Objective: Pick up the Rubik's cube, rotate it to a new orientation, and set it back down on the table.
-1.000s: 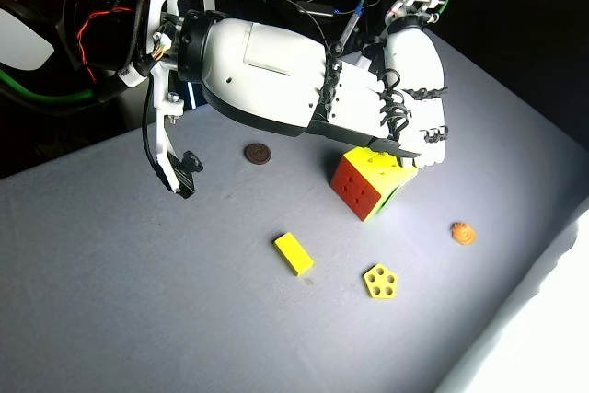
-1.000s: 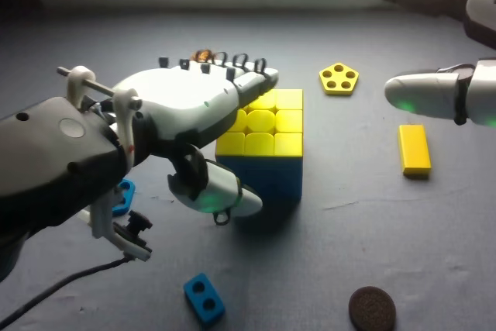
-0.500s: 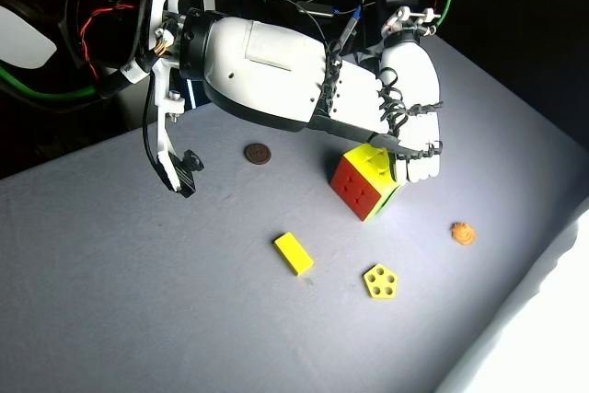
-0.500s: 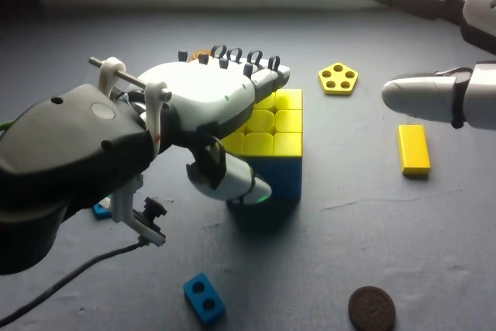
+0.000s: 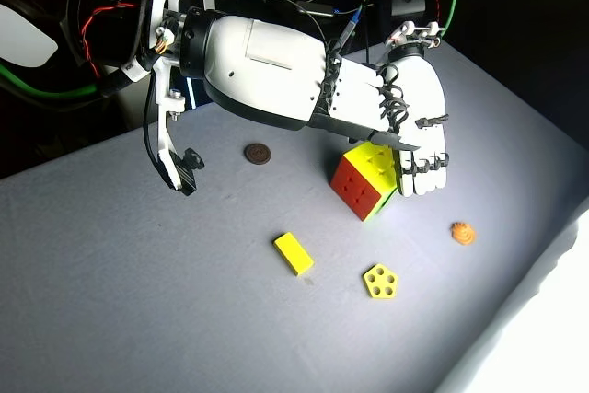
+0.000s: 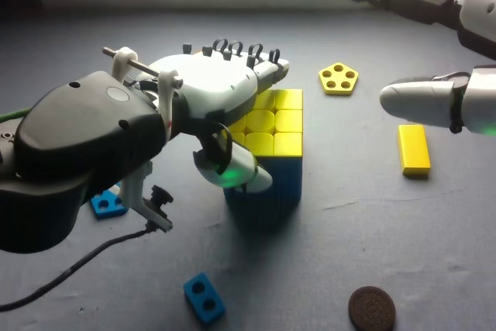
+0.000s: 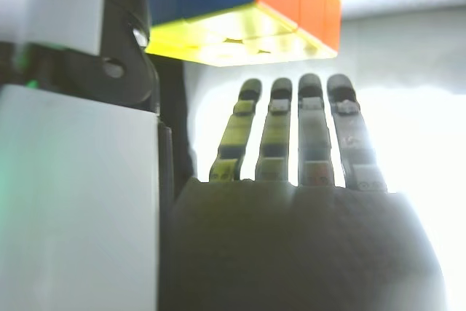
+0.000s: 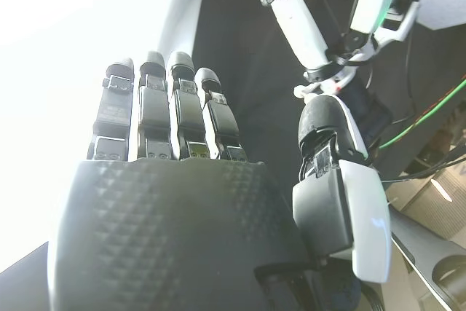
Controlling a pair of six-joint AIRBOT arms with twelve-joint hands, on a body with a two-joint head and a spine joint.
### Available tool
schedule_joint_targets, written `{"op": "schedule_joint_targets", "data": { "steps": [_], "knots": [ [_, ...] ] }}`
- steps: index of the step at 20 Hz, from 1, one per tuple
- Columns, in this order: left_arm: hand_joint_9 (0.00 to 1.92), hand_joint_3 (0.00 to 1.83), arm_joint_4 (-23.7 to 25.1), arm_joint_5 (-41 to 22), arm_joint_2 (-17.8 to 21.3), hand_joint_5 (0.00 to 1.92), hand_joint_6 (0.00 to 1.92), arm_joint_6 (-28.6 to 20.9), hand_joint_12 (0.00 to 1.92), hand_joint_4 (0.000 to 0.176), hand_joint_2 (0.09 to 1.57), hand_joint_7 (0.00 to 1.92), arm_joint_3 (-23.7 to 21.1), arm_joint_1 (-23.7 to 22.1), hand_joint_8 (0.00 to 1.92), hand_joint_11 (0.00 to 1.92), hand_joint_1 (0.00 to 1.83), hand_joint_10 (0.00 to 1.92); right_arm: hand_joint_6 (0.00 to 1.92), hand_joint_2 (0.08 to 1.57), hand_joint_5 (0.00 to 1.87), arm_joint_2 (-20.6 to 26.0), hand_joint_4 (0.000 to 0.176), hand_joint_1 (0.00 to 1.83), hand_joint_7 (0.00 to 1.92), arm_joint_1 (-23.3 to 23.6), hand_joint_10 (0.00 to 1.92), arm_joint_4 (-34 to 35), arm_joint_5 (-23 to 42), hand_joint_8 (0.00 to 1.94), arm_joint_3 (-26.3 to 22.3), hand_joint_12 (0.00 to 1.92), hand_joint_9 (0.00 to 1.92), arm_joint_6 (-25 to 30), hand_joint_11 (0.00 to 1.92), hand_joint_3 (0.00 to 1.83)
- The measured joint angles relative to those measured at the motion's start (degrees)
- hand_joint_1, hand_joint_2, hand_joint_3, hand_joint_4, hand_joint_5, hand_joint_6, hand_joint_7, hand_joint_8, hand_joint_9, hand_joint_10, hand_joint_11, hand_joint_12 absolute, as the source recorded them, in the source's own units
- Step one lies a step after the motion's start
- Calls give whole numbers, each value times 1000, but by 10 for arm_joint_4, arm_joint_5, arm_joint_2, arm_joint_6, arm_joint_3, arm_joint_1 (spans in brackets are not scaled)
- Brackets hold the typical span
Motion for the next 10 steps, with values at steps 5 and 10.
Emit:
{"op": "schedule_joint_targets", "data": {
  "steps": [5,10],
  "knots": [
    [0,0,-9,-4,-15,0,0,10,0,0,979,0,22,0,0,0,897,0,0,1273,46,0,0,0,150,-1,8,2,-1,2,-6,61,137,-16,0,0],
    [0,1,-31,-2,-21,0,0,31,0,0,994,0,31,-1,0,0,908,0,8,1264,71,0,0,38,157,-8,4,0,-2,1,-11,46,141,-30,0,0]
  ]
}}
